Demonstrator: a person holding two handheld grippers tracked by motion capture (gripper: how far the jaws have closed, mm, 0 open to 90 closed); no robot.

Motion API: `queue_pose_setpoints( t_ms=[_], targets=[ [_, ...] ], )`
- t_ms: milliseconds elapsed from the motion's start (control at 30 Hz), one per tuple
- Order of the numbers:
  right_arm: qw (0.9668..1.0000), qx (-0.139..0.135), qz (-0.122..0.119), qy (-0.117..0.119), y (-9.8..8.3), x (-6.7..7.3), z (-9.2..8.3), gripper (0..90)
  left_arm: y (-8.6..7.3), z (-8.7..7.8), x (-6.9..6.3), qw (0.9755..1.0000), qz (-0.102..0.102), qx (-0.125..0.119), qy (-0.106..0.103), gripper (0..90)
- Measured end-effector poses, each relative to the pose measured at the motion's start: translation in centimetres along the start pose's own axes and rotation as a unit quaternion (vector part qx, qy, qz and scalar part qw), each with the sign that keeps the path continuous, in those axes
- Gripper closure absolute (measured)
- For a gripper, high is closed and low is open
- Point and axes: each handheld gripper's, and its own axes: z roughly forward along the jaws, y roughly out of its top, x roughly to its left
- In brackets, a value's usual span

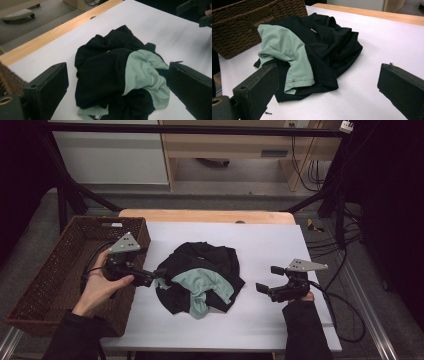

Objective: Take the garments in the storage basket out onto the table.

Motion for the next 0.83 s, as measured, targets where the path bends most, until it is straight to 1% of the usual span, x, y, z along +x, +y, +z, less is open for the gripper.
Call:
queue_pose_setpoints(
  t_ms=[267, 467, 567, 600, 633, 667, 733, 833],
  targets=[
    [1.0, 0.003, 0.004, -0.002, -0.1, 0.0, 0.1, 3.8, -3.5, -1.4, 1.9, 0.9992, -0.03, -0.023, 0.017, 3.9],
    [1.0, 0.003, 0.004, -0.001, -0.1, 0.0, 0.1, 3.8, -6.0, -1.9, 3.0, 0.998, -0.051, -0.024, 0.028, 3.9],
    [1.0, 0.005, 0.003, -0.001, -0.2, -0.1, 0.2, 3.8, -7.0, -2.0, 3.3, 0.9976, -0.058, -0.026, 0.029, 3.9],
    [1.0, 0.005, 0.003, -0.001, -0.2, -0.1, 0.2, 3.8, -7.2, -2.0, 3.4, 0.9975, -0.06, -0.022, 0.031, 3.9],
    [1.0, 0.005, 0.002, -0.001, -0.2, -0.1, 0.2, 3.8, -7.4, -2.0, 3.5, 0.9974, -0.06, -0.017, 0.036, 4.0],
    [1.0, 0.005, 0.003, -0.001, -0.2, -0.1, 0.2, 3.8, -7.5, -2.0, 3.5, 0.9972, -0.061, -0.019, 0.039, 4.0],
    [1.0, 0.005, 0.002, -0.001, -0.2, -0.1, 0.2, 3.8, -7.8, -2.1, 3.5, 0.9971, -0.064, -0.02, 0.036, 4.0],
    [1.0, 0.003, 0.004, 0.0, -0.2, -0.1, 0.1, 3.8, -8.1, -2.0, 3.6, 0.9973, -0.062, -0.014, 0.037, 4.0]
  ],
)
